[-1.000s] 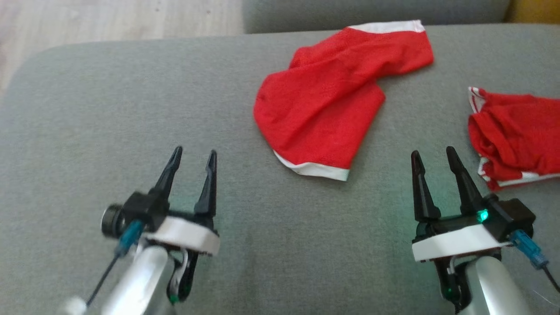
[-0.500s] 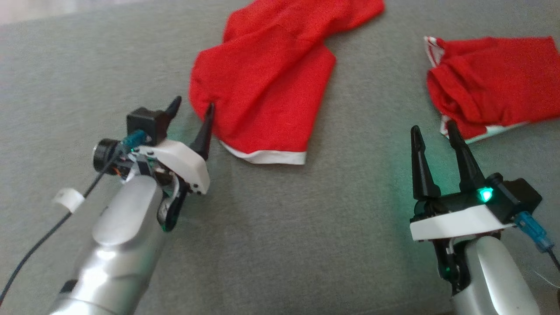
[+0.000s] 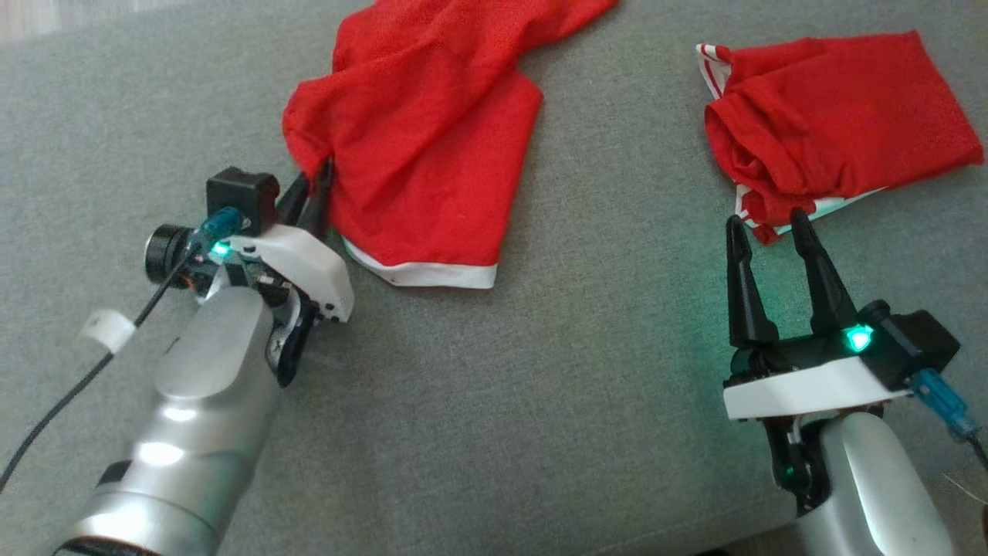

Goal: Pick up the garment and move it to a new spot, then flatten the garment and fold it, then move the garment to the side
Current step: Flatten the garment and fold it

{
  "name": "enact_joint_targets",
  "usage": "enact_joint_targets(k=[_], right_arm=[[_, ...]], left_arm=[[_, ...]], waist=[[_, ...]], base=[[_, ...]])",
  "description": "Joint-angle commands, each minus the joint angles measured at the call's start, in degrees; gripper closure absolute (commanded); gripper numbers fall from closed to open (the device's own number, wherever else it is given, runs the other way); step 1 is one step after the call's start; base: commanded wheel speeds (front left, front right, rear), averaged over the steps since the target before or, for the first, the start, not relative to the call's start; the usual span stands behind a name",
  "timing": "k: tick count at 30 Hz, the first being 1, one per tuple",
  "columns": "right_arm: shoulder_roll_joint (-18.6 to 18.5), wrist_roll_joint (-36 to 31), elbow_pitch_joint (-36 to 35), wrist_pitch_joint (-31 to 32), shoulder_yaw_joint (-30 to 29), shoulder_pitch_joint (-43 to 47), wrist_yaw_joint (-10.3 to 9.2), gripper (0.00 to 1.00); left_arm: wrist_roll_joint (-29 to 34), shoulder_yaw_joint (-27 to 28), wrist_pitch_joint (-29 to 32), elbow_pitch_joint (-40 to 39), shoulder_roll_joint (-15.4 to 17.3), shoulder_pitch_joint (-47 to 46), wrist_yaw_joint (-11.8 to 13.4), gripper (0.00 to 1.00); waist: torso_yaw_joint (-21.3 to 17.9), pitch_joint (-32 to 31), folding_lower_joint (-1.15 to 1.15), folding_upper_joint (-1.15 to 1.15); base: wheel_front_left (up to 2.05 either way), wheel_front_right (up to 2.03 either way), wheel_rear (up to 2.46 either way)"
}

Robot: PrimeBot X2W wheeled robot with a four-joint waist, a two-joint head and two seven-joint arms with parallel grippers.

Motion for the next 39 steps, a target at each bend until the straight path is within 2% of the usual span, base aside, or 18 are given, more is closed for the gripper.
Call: enact_joint_targets(k=[1, 4, 10, 16, 21, 24, 29, 33, 39], right_arm=[[-0.2, 0.3, -1.7, -0.6, 1.1, -0.8, -0.04, 0.0], [-0.2, 0.8, -1.3, -0.6, 1.4, -0.7, -0.04, 0.0], [-0.2, 2.0, -0.8, -0.6, 2.0, -0.5, -0.04, 0.0], [-0.2, 3.6, -0.2, -0.6, 3.6, -0.5, -0.04, 0.0], [-0.2, 4.7, 0.1, -0.6, 4.9, -0.7, -0.04, 0.0], [-0.2, 5.0, 0.0, -0.6, 5.2, -0.7, -0.04, 0.0], [-0.2, 4.8, -0.4, -0.6, 5.0, -0.7, -0.04, 0.0], [-0.2, 4.4, -0.9, -0.6, 4.6, -0.4, -0.04, 0.0], [-0.2, 3.8, -1.2, -0.6, 4.4, -0.7, -0.04, 0.0]], left_arm=[[0.4, 1.4, -3.1, -1.9, 0.9, -2.3, -0.5, 1.0], [0.9, 0.7, -8.5, -4.8, 0.6, -4.5, -1.6, 1.0], [1.4, -0.2, -10.1, -10.2, 0.8, -8.5, -2.5, 1.0], [0.1, -3.0, -3.1, -15.3, 0.1, -14.6, -3.1, 1.0], [-3.6, -3.1, 0.7, -17.7, -3.4, -19.0, -3.0, 1.0], [-5.4, -1.7, 0.1, -18.0, -5.0, -22.0, -0.8, 1.0], [-7.3, 1.2, -2.4, -15.3, -5.7, -23.8, 4.3, 1.0], [-8.0, 1.5, -2.4, -11.9, -4.3, -20.0, 4.8, 1.0], [-8.6, 1.4, -2.2, -6.5, 1.3, -9.6, 4.6, 1.0]], waist=[[0.3, -0.8, 0.0, 0.0], [0.5, -2.6, 0.0, 0.0], [0.0, -5.1, 0.0, 0.0], [-1.7, -7.6, 0.0, 0.0], [-3.5, -9.1, 0.0, 0.0], [-3.9, -9.7, 0.0, 0.0], [-3.5, -9.6, 0.0, 0.0], [-2.0, -8.7, 0.0, 0.0], [0.0, -7.1, 0.0, 0.0]], base=[[0.0, 0.0, 0.0], [0.0, 0.0, 0.0], [0.0, 0.0, 0.0], [0.0, 0.0, 0.0], [0.0, 0.0, 0.0], [0.0, 0.0, 0.0], [0.0, 0.0, 0.0], [0.0, 0.0, 0.0], [0.0, 0.0, 0.0]])
